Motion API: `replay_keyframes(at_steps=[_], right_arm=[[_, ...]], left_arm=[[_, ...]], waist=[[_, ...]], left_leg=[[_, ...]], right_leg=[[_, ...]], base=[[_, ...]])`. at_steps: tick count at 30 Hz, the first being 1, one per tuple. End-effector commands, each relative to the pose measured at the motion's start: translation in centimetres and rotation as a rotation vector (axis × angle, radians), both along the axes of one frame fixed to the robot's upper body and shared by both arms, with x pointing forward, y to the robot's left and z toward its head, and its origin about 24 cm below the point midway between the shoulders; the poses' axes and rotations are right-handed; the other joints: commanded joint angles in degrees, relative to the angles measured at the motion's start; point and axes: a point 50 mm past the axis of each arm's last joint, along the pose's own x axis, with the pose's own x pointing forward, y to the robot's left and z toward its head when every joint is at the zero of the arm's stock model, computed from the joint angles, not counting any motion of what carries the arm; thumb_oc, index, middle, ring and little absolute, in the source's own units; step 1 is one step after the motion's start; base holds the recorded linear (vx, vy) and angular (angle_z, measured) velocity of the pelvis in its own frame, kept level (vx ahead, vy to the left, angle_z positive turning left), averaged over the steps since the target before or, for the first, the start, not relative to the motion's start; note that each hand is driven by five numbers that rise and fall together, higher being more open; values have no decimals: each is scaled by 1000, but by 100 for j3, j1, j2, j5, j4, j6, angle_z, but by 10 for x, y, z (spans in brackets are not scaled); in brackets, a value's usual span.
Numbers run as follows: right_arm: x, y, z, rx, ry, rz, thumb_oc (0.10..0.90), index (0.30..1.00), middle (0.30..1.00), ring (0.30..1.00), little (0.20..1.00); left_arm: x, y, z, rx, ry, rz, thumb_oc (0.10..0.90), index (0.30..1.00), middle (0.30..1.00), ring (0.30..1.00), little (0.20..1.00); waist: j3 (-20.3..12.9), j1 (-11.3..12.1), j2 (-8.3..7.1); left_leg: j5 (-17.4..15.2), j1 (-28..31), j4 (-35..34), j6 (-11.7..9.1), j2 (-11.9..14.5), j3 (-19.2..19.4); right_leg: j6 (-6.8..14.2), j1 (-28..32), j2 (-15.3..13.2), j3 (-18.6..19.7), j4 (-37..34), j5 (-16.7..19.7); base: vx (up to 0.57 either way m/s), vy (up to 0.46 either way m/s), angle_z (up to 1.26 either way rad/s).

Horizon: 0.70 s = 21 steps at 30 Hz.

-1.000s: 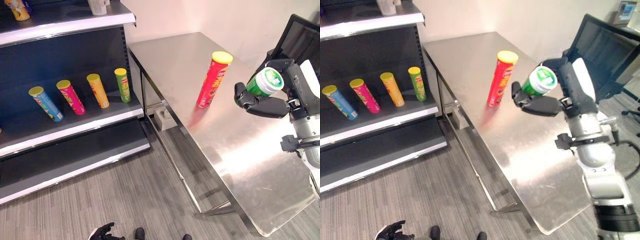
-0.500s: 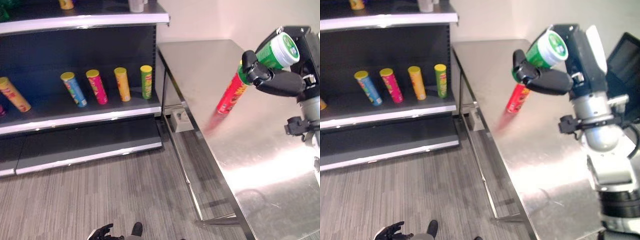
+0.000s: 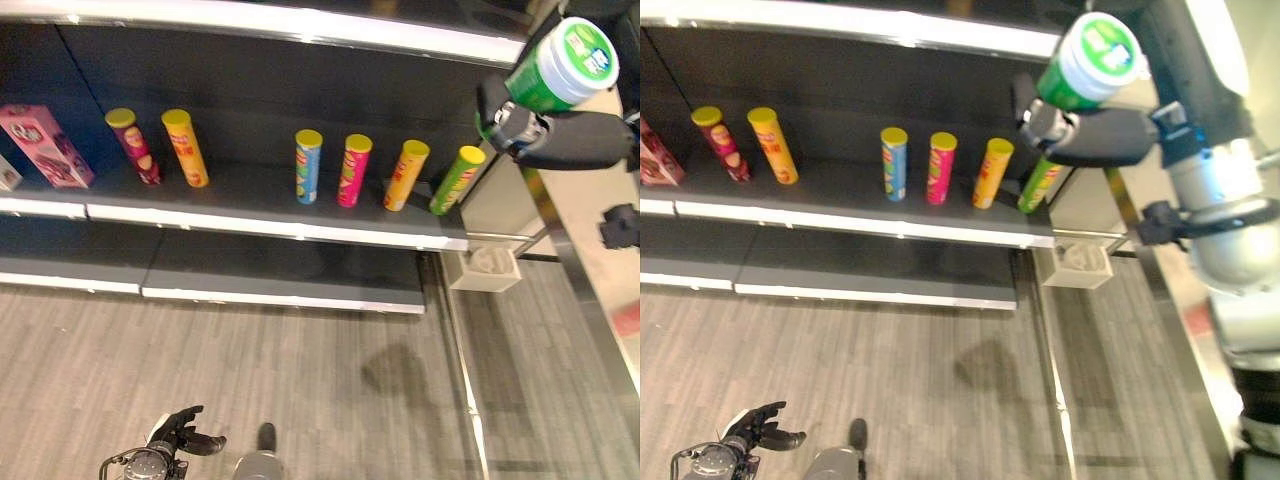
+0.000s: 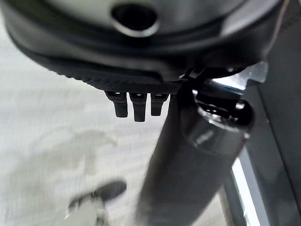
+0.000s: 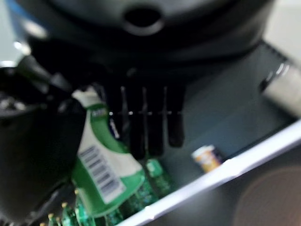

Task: Put the goods on the table back onto the shelves and tidy them up.

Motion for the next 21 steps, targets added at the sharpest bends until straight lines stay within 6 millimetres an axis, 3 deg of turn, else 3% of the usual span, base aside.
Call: replay_keyframes(at_steps=[1, 3, 5, 9, 12, 21], right_arm=[[-17, -10, 53, 24, -231, -49, 400, 300, 300, 300, 300], [-18, -11, 57, 43, -252, -43, 400, 300, 300, 300, 300], [-19, -13, 57, 39, -261, -56, 400, 300, 300, 300, 300], [-20, -15, 64, 46, -285, -60, 400, 300, 300, 300, 300], [-13, -19, 67, 66, -288, -96, 400, 300, 300, 300, 300], [8, -20, 80, 27, -238, -172, 400, 300, 300, 300, 300]], left_arm=[[-6, 4, 3, 25, -15, -34, 800, 900, 900, 900, 900], [-8, 2, 2, 20, -5, -42, 800, 900, 900, 900, 900], [-4, -1, 1, 13, -7, -56, 800, 900, 900, 900, 900], [-11, -10, -5, -4, 9, -63, 800, 900, 900, 900, 900], [-23, -15, -11, -24, 42, -38, 800, 900, 900, 900, 900], [-33, -16, -16, -38, 69, 22, 800, 900, 900, 900, 900]], waist=[[-281, -96, -116], [-157, -181, -97], [-59, -320, -113], [-238, -336, -148], [-428, -237, -147], [-473, -114, -258]], left_leg=[[-204, 435, -836, -614, 262, -183], [-209, 506, -836, -554, 88, -306], [-211, 527, -836, -508, -56, -507], [-262, 576, -836, -492, -131, -629], [-324, 745, -836, -535, -4, -638], [-345, 892, -836, -641, 125, -733]], right_leg=[[-61, -298, 1010, 857, -163, -801], [-235, -610, 1806, 1196, -536, -994], [-220, -859, 2168, 1861, -808, -858], [-240, -471, 2232, 1966, -1384, -627], [-234, -268, 2269, 1813, -1400, -773], [-296, -52, 2332, 1599, -1400, -910]], base=[[75, 185, 29], [69, 84, 29], [71, 38, 17], [147, -66, 59], [129, -81, 7], [56, -64, 7]])
